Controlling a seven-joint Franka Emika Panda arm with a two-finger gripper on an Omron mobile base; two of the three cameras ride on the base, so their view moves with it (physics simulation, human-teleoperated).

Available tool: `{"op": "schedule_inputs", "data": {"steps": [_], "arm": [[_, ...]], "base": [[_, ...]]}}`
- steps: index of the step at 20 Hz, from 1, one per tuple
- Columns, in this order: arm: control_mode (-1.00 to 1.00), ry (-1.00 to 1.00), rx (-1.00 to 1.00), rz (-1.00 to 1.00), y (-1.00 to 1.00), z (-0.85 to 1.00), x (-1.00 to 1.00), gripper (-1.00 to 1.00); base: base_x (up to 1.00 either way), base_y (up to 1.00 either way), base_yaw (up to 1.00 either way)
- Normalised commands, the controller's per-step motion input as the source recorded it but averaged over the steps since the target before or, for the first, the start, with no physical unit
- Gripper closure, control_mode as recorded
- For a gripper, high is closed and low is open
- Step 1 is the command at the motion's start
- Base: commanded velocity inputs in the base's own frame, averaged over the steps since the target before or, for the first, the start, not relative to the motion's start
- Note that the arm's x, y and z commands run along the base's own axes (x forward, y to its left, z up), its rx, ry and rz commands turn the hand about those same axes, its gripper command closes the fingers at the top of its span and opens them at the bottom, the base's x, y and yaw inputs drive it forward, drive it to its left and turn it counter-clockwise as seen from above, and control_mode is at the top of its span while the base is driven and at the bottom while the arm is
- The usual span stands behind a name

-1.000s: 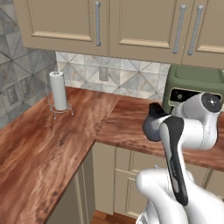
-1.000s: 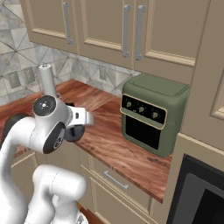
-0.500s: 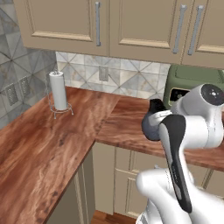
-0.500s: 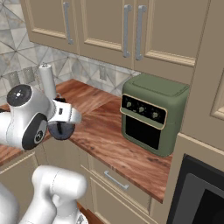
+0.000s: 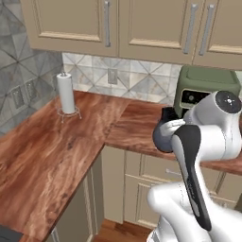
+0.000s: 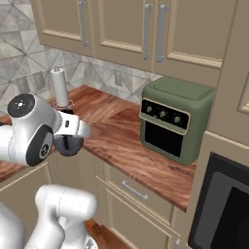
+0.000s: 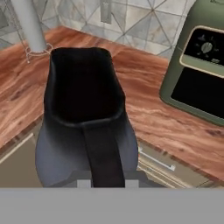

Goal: Move the croissant and beet from the top shelf to the second highest shelf to make space. Then, place the pitcher from the counter on the cleared top shelf.

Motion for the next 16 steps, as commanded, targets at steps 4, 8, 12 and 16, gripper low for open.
{"op": "schedule_inputs", "data": {"steps": [4, 8, 12, 16], "arm": [[1.0, 0.0, 0.0, 0.0, 0.0, 0.0, 0.0, 1.0], [1.0, 0.0, 0.0, 0.0, 0.0, 0.0, 0.0, 1.0], [1.0, 0.0, 0.0, 0.0, 0.0, 0.0, 0.0, 1.0], [1.0, 0.0, 0.0, 0.0, 0.0, 0.0, 0.0, 1.0]], "base": [[-1.0, 0.19, -0.17], [-1.0, 0.02, -0.34], [-1.0, -0.11, -0.54], [-0.63, -0.49, -0.58]]}}
